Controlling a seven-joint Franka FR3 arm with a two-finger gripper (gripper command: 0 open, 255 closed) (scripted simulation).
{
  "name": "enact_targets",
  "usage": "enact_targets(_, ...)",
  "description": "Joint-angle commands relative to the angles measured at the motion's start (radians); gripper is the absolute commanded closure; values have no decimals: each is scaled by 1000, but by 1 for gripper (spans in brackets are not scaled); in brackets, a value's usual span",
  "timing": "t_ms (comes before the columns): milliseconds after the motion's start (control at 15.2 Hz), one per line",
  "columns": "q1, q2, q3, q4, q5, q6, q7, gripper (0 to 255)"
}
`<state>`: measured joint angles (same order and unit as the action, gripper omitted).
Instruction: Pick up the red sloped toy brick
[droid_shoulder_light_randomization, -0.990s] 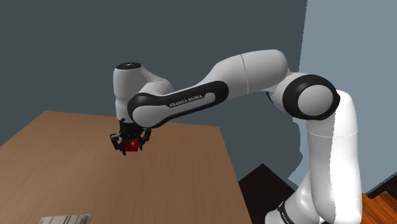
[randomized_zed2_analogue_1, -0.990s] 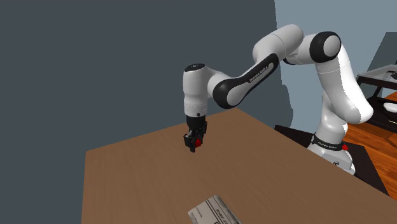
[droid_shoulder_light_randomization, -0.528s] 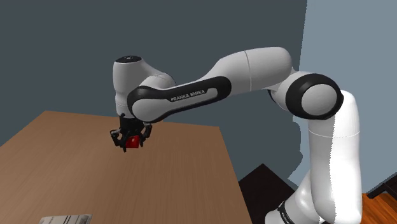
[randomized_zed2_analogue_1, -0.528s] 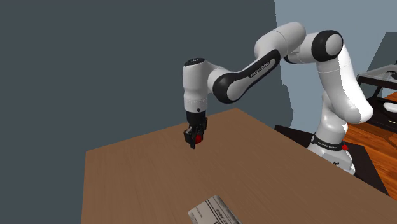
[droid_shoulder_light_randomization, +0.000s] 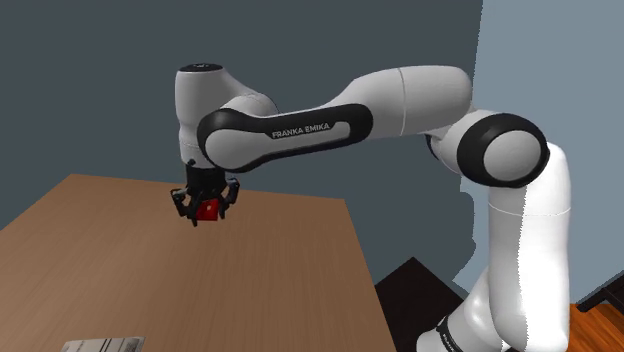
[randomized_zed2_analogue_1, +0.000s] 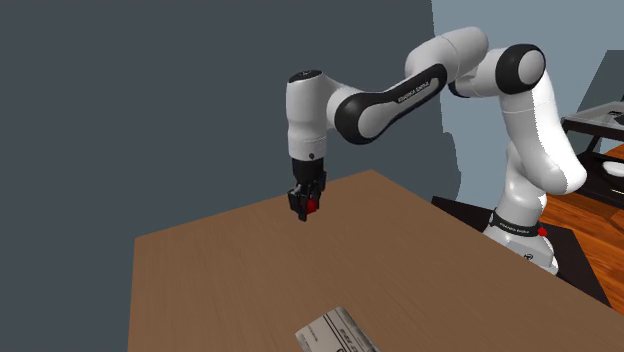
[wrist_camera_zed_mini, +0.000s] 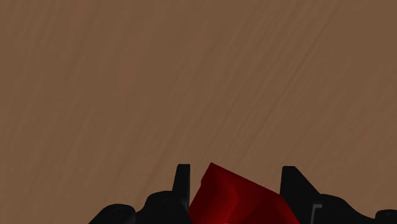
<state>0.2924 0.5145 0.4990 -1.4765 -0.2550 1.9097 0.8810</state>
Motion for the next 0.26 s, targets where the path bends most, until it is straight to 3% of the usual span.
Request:
enact_targets(0,1,-5,2,19,4,-24,-3,255)
enact_targets(198,1,-8,3,30,6,-37,-5,255)
